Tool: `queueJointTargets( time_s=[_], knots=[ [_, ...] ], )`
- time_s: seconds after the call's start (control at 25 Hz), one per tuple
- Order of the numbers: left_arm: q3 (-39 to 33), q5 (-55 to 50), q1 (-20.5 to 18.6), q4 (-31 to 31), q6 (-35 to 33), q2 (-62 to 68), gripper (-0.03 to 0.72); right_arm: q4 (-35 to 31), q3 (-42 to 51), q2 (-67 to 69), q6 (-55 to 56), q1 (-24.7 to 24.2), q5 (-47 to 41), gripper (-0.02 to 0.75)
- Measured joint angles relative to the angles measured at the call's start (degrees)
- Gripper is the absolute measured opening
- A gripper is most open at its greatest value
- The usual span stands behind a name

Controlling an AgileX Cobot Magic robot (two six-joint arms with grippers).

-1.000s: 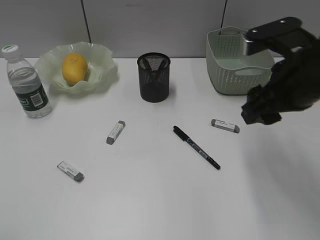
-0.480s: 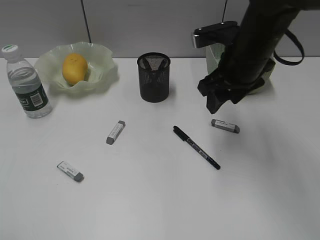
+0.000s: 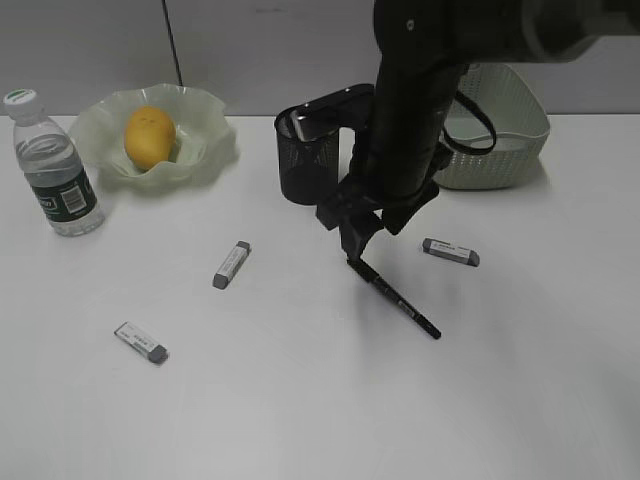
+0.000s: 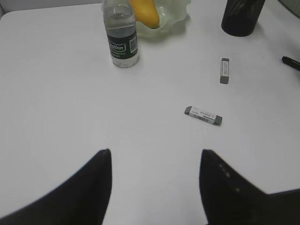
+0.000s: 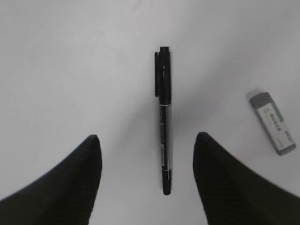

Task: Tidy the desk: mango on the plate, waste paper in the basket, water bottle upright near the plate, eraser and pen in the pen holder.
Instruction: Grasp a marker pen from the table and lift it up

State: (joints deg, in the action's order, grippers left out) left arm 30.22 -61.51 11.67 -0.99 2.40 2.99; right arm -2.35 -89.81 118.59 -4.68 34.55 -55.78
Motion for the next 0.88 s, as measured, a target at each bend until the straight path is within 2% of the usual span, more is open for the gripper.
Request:
queueJointTargets(
  time_s=[0.56, 0.88],
  knots=[
    [0.00, 0.00, 0.00, 0.00, 0.00, 0.00, 0.454, 4.31, -11.46, 13.29, -0.30, 0.63, -4.50, 0.488],
    [0.00, 0.02, 0.00, 0.00, 0.00, 0.00, 0.454, 4.43, -11.99, 15.99, -1.41, 0.63, -4.72, 0.377]
  ],
)
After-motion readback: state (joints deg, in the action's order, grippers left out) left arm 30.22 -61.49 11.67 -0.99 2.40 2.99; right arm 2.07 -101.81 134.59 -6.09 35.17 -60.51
